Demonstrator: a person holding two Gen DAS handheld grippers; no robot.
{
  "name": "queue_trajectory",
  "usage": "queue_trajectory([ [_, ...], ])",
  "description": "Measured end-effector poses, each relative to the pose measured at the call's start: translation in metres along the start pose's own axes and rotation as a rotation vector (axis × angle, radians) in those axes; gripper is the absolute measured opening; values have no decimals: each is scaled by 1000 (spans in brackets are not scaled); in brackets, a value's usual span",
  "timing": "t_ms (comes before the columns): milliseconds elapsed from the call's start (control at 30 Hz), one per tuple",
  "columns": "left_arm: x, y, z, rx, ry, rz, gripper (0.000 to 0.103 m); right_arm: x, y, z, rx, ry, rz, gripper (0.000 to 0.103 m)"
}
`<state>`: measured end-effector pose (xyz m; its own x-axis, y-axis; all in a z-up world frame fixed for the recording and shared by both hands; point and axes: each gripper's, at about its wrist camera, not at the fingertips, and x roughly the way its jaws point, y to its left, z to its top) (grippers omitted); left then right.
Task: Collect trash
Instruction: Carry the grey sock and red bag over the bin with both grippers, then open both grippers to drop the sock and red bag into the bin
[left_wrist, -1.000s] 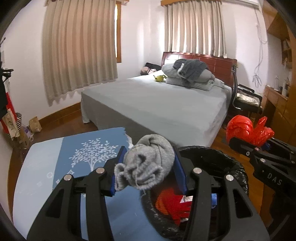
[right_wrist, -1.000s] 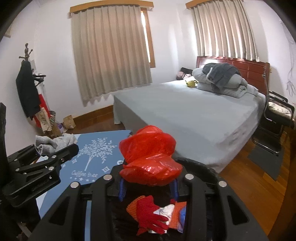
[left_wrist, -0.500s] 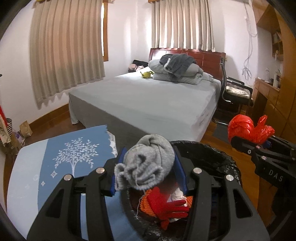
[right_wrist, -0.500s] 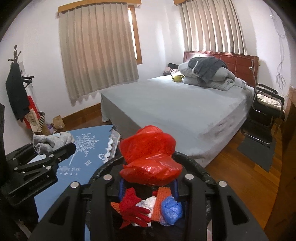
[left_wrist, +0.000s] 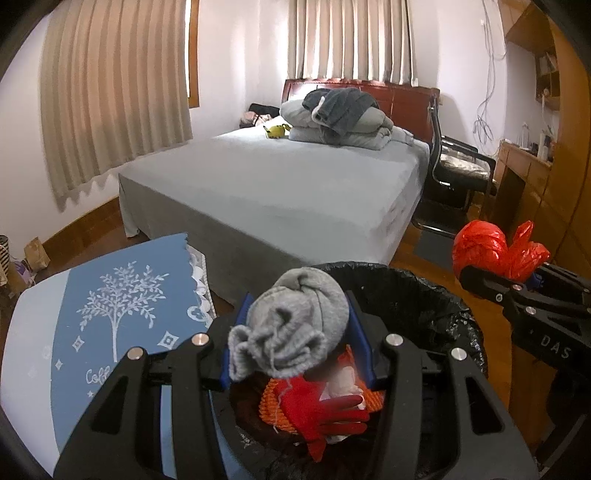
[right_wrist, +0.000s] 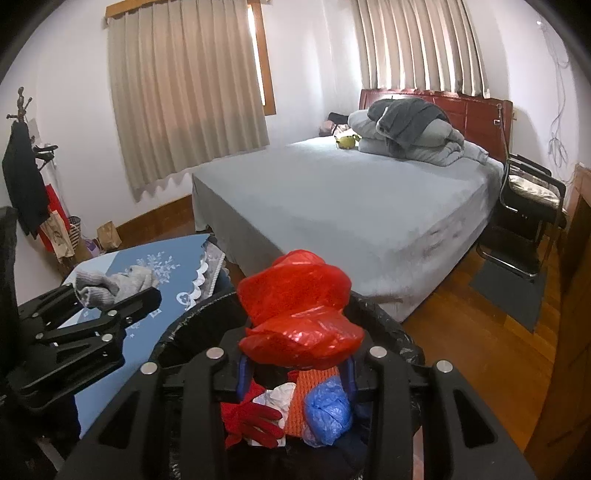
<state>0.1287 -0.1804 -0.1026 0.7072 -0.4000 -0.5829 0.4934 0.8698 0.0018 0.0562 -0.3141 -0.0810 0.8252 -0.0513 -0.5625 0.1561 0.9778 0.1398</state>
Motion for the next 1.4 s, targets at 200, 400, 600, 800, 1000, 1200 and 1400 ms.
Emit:
queue_trajectory([
  [200, 17, 0, -2, 6, 21, -13, 49, 8, -2, -4, 5, 18, 0, 37],
  [400, 29, 1, -1, 5, 33, -15, 49, 18, -5, -4, 11, 36, -1, 40],
  [600, 38, 2, 0, 6, 45, -29, 55, 25, -6, -5, 16, 46, -5, 43],
  [800, 31, 13, 4, -17, 22, -34, 83, 18, -9, -3, 39, 24, -18, 71],
  [1000, 14, 36, 12, -60, 0, 9, 91, 3, -7, 3, 34, -14, -45, 97],
  [1200, -14, 55, 15, -76, -22, 81, 95, -8, 3, 12, 25, -18, -17, 97],
  [1400, -46, 69, 11, -90, -39, 140, 96, -21, 21, 16, -10, -25, 17, 97],
])
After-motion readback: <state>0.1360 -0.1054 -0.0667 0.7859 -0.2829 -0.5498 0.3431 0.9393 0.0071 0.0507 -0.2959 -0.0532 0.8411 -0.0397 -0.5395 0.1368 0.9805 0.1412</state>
